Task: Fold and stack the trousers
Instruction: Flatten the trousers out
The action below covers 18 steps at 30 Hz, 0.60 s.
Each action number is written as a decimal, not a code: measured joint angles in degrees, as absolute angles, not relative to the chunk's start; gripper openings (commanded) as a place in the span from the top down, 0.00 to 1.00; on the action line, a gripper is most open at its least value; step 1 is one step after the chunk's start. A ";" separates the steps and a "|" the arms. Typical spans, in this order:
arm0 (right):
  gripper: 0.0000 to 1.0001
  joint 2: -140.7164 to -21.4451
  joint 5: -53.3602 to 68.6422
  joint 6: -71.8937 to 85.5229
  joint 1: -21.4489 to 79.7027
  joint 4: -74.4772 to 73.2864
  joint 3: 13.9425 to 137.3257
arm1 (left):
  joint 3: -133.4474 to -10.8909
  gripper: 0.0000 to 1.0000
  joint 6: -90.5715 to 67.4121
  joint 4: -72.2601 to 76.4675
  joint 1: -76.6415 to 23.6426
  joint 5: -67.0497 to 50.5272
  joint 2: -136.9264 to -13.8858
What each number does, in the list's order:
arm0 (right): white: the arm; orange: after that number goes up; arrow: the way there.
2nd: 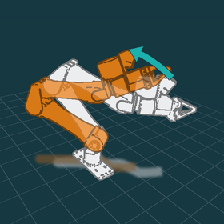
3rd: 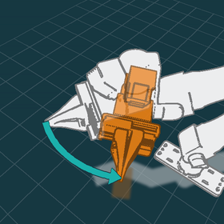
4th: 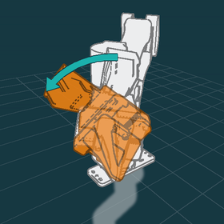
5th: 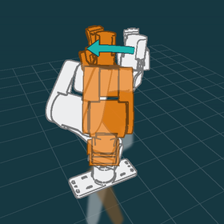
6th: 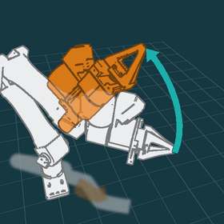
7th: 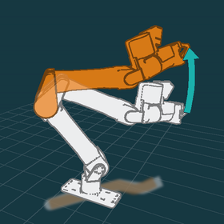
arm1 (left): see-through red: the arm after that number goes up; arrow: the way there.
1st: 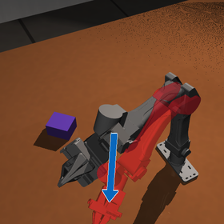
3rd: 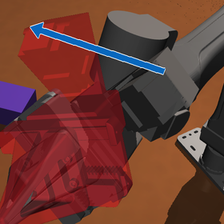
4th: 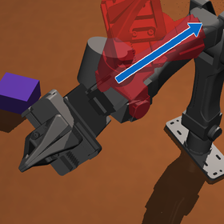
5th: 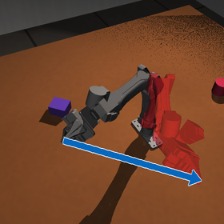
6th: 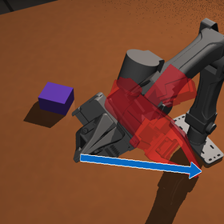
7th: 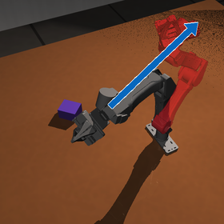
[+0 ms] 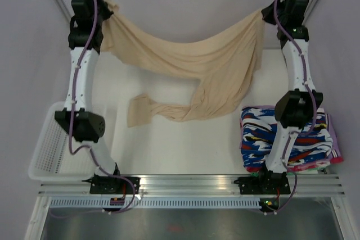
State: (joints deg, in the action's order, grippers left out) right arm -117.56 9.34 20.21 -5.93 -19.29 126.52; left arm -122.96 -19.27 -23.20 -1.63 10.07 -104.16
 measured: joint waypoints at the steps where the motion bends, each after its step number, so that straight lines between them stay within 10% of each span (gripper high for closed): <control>1: 1.00 -121.73 10.41 20.97 -6.13 -19.49 133.14 | -133.91 0.98 -19.68 -23.42 -1.63 9.04 -110.72; 6: 1.00 -126.98 13.34 25.80 -7.84 -11.73 142.61 | -147.57 0.98 -20.34 -16.32 -1.37 8.34 -119.24; 18: 1.00 -91.13 20.36 17.06 -9.52 -0.16 98.59 | -102.13 0.98 -20.21 4.47 -0.36 -2.04 -85.10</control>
State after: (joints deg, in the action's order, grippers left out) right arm -91.13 20.36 17.06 -9.52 -0.16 98.59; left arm -102.13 -20.21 4.47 -0.36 -2.04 -85.10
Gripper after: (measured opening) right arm 0.010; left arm 0.033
